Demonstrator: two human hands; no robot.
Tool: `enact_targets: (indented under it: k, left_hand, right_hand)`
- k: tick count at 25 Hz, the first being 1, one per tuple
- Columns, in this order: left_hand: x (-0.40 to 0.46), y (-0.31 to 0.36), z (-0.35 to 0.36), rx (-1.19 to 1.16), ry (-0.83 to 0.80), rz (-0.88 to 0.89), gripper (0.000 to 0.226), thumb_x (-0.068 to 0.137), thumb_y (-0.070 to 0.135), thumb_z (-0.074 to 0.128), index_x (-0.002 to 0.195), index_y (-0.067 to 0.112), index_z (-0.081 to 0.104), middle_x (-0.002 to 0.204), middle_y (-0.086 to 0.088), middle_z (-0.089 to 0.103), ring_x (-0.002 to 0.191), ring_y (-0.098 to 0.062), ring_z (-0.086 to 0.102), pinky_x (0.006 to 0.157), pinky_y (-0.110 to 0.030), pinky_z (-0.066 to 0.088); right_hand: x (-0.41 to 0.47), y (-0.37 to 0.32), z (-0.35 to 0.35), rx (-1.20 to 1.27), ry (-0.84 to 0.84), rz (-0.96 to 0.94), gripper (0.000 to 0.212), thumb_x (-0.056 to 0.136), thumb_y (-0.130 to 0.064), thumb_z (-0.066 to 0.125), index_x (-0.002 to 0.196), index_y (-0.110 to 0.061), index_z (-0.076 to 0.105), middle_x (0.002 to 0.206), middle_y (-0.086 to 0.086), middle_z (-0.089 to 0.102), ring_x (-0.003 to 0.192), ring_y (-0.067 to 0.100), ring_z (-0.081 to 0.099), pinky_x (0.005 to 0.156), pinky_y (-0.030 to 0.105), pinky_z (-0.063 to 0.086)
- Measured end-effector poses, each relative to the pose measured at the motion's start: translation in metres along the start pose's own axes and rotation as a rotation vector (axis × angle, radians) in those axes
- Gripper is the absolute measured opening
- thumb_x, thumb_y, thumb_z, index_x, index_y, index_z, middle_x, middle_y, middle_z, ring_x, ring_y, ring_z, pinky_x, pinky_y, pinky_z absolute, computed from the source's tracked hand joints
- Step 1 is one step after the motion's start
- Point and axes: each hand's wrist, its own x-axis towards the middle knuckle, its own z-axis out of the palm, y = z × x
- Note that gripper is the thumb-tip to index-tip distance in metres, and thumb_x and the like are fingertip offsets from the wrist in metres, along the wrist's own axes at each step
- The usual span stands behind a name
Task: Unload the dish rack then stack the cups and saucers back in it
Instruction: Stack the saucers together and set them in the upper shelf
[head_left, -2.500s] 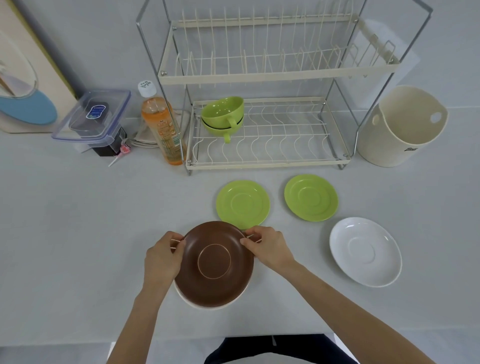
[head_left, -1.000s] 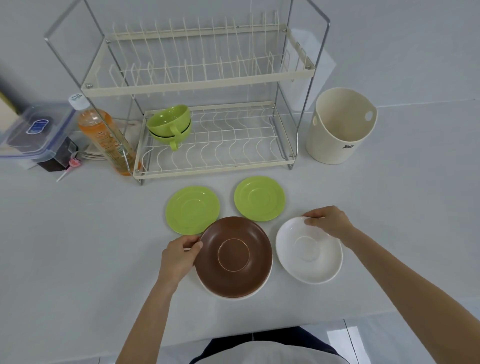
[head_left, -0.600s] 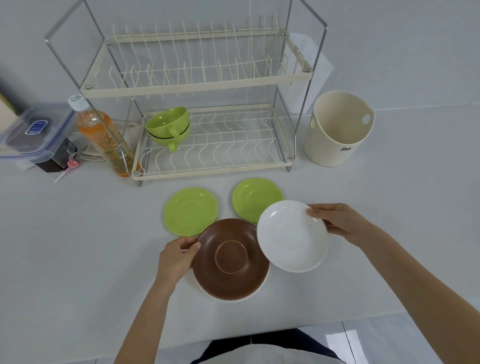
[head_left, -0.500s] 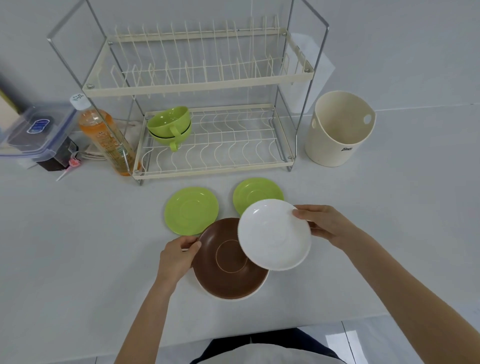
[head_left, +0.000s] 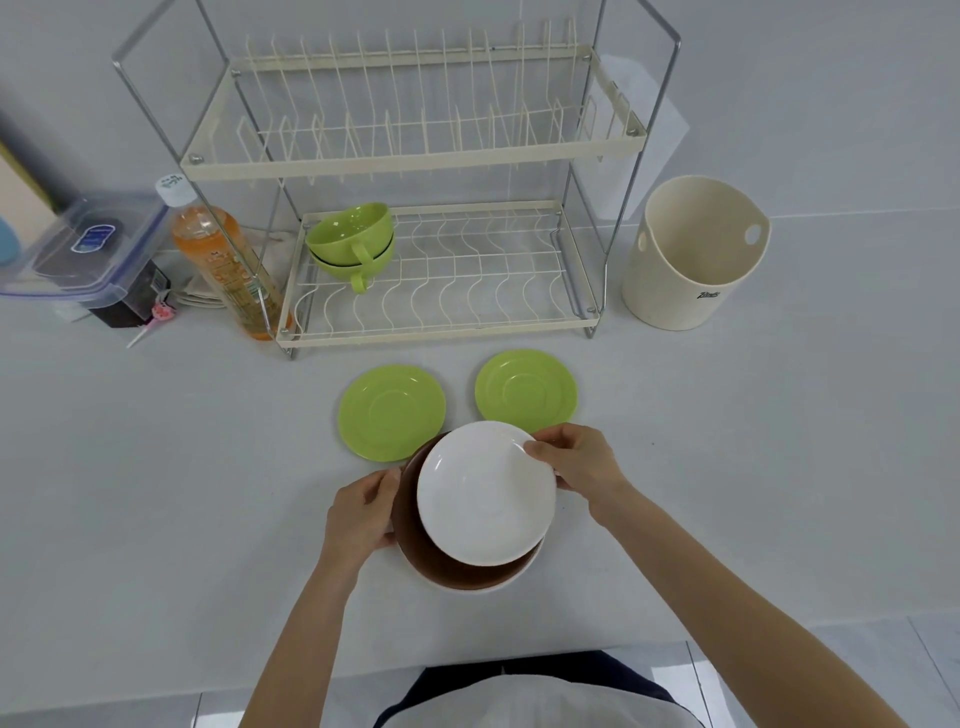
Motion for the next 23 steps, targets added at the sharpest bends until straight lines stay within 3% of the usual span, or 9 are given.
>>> enact_targets:
  k: [3,8,11,13,16,18,20,23]
  left_hand:
    - [-0.004,0.002,0.000,-0.025,-0.029,-0.008,0.016,0.088,0.027,0.055,0.097,0.021,0.066,0.087,-0.003,0.065,0.087,-0.023,0.061,0.058,-0.026,0.055]
    - [-0.003,0.002,-0.002,-0.016,-0.071,-0.006,0.027,0.087,0.016,0.058,0.114,0.016,0.062,0.097,-0.005,0.064,0.088,-0.021,0.060,0.047,-0.014,0.053]
    - [0.000,0.002,-0.004,-0.019,-0.075,-0.008,0.028,0.087,0.013,0.056,0.115,0.013,0.061,0.095,-0.005,0.064,0.080,-0.018,0.062,0.045,-0.013,0.053]
    - [0.001,0.001,-0.004,-0.026,-0.084,-0.002,0.028,0.087,0.013,0.056,0.114,0.013,0.062,0.089,-0.001,0.064,0.075,-0.011,0.062,0.045,-0.013,0.053]
    - [0.003,0.000,-0.004,-0.040,-0.088,-0.001,0.027,0.087,0.013,0.057,0.113,0.013,0.062,0.085,0.004,0.064,0.074,-0.008,0.061,0.045,-0.013,0.053]
    - [0.003,0.000,-0.004,-0.041,-0.089,-0.006,0.027,0.087,0.013,0.057,0.113,0.014,0.062,0.086,0.002,0.064,0.074,-0.009,0.061,0.046,-0.014,0.054]
    - [0.003,0.000,-0.005,-0.040,-0.088,-0.008,0.027,0.087,0.013,0.056,0.113,0.015,0.062,0.090,-0.001,0.065,0.074,-0.009,0.062,0.048,-0.014,0.054]
    - [0.003,-0.002,-0.004,-0.035,-0.079,-0.003,0.027,0.087,0.014,0.056,0.113,0.016,0.063,0.095,-0.004,0.065,0.078,-0.014,0.063,0.053,-0.017,0.056]
  right_hand:
    - [0.002,0.000,0.010,-0.179,0.079,-0.093,0.008,0.079,-0.022,0.068,0.076,-0.021,0.060,0.073,-0.008,0.060,0.079,0.016,0.055,0.073,0.027,0.043]
    - [0.006,0.004,0.013,-0.355,0.017,-0.167,0.004,0.079,-0.027,0.066,0.080,-0.025,0.063,0.097,0.000,0.063,0.082,0.015,0.053,0.074,0.028,0.043]
    - [0.018,0.000,0.000,-0.237,0.104,-0.173,0.020,0.083,-0.027,0.061,0.099,-0.014,0.064,0.095,0.004,0.061,0.080,0.020,0.055,0.083,0.037,0.051]
    - [0.033,-0.003,-0.014,-0.214,0.215,-0.141,0.031,0.084,-0.026,0.060,0.112,-0.011,0.058,0.106,0.012,0.061,0.088,0.028,0.059,0.089,0.045,0.051]
    - [0.052,-0.004,-0.025,-0.260,0.215,-0.012,0.042,0.086,-0.026,0.058,0.122,-0.008,0.049,0.117,0.016,0.060,0.105,0.035,0.060,0.095,0.047,0.048]
    - [0.061,-0.005,-0.025,-0.270,0.195,0.039,0.042,0.086,-0.023,0.059,0.123,-0.005,0.050,0.107,0.015,0.064,0.096,0.032,0.063,0.096,0.045,0.049]
    - [0.066,-0.010,-0.025,-0.191,0.199,0.075,0.038,0.086,-0.014,0.059,0.121,-0.001,0.054,0.092,0.013,0.062,0.071,0.026,0.062,0.090,0.041,0.053]
    - [0.063,-0.016,-0.030,0.169,0.105,0.181,0.025,0.088,0.000,0.054,0.112,0.003,0.058,0.082,0.014,0.061,0.062,0.017,0.057,0.082,0.034,0.053]
